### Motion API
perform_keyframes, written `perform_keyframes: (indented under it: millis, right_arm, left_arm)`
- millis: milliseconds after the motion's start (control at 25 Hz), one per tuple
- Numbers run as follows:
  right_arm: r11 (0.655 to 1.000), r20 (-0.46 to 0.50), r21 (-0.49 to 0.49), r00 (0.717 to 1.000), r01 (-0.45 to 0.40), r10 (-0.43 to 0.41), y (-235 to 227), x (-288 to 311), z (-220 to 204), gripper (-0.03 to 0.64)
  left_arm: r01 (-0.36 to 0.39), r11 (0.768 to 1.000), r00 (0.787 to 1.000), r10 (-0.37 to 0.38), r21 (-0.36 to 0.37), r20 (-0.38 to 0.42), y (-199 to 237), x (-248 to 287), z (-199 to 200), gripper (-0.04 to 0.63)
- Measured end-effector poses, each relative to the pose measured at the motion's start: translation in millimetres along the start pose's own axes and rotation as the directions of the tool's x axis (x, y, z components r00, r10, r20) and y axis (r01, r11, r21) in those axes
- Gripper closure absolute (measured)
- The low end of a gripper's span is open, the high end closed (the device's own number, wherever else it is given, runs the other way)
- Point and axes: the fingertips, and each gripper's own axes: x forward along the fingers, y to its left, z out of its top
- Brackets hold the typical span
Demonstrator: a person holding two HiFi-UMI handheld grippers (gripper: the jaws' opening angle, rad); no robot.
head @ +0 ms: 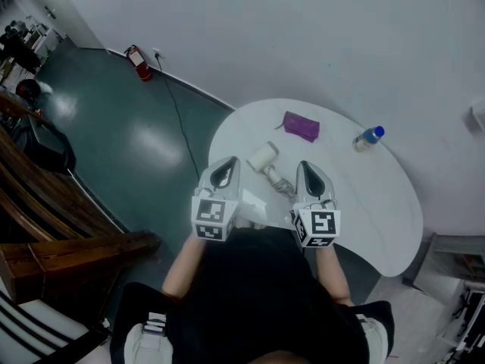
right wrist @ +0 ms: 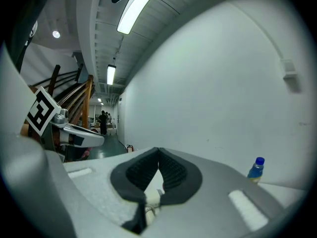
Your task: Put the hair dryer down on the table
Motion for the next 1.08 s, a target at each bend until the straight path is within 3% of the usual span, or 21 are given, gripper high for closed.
perform_keyframes:
  millis: [1080]
  right_arm:
    - [0.999,-0.008,0.047,1.0,-0.011,0.011,-11.1,9.2,-5.4,0.611]
  left_arm:
    - [0.019,1.0,1.0,-0.019,0.007,-0.005,-3.9,11.6,3.0,0.589]
